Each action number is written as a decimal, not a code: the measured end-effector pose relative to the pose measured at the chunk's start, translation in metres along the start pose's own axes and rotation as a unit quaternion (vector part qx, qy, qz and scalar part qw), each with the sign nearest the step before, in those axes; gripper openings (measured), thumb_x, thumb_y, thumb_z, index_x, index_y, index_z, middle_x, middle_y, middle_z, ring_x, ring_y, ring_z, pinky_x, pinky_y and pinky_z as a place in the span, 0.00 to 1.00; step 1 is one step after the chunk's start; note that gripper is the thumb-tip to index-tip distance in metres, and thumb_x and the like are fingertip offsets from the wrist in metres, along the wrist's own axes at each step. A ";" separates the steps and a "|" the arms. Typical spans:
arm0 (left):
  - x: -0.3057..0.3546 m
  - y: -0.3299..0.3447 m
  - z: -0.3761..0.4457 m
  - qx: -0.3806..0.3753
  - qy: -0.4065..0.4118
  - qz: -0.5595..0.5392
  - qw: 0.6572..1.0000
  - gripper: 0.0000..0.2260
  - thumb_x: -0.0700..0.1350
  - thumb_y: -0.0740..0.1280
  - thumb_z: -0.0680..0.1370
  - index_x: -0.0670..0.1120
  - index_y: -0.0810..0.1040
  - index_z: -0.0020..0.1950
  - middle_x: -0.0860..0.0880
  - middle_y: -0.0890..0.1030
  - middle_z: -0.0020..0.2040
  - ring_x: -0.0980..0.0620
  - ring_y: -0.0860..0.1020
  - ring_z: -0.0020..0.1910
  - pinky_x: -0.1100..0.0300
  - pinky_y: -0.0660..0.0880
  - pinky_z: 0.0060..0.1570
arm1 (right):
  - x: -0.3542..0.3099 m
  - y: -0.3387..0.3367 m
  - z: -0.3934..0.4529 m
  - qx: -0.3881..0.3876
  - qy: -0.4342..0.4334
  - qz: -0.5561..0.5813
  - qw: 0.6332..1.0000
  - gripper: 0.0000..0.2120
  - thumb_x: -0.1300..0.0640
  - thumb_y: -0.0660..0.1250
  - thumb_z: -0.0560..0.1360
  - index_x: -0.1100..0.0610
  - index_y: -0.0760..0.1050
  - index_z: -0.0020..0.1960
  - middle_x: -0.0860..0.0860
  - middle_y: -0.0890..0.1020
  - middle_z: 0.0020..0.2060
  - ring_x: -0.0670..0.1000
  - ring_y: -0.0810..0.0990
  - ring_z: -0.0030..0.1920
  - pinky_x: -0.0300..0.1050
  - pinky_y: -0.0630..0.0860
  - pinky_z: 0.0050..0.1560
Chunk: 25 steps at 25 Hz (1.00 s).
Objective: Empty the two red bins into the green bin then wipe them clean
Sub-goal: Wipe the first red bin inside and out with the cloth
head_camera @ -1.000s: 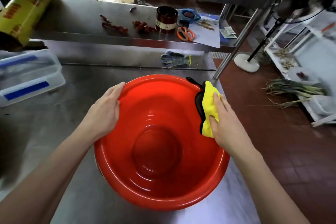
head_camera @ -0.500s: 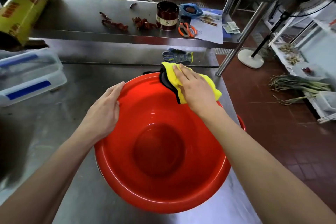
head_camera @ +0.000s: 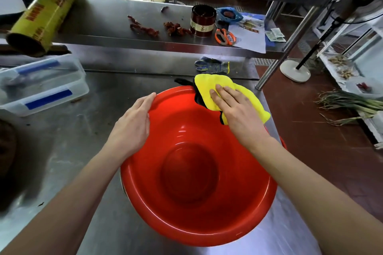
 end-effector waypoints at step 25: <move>0.006 0.000 -0.007 0.002 0.003 -0.018 1.000 0.25 0.39 0.55 0.84 0.53 0.58 0.81 0.54 0.64 0.78 0.41 0.74 0.67 0.45 0.73 0.61 | -0.090 0.016 0.055 0.106 0.482 0.574 0.653 0.21 0.59 0.73 0.72 0.50 0.73 0.63 0.50 0.79 0.54 0.49 0.79 0.51 0.47 0.76 0.61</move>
Point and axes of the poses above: each hand's wrist, its own z-axis towards the middle knuckle, its own y-axis out of the palm, x = y × z, the point moved 4 cm from there along z, towards the middle knuckle
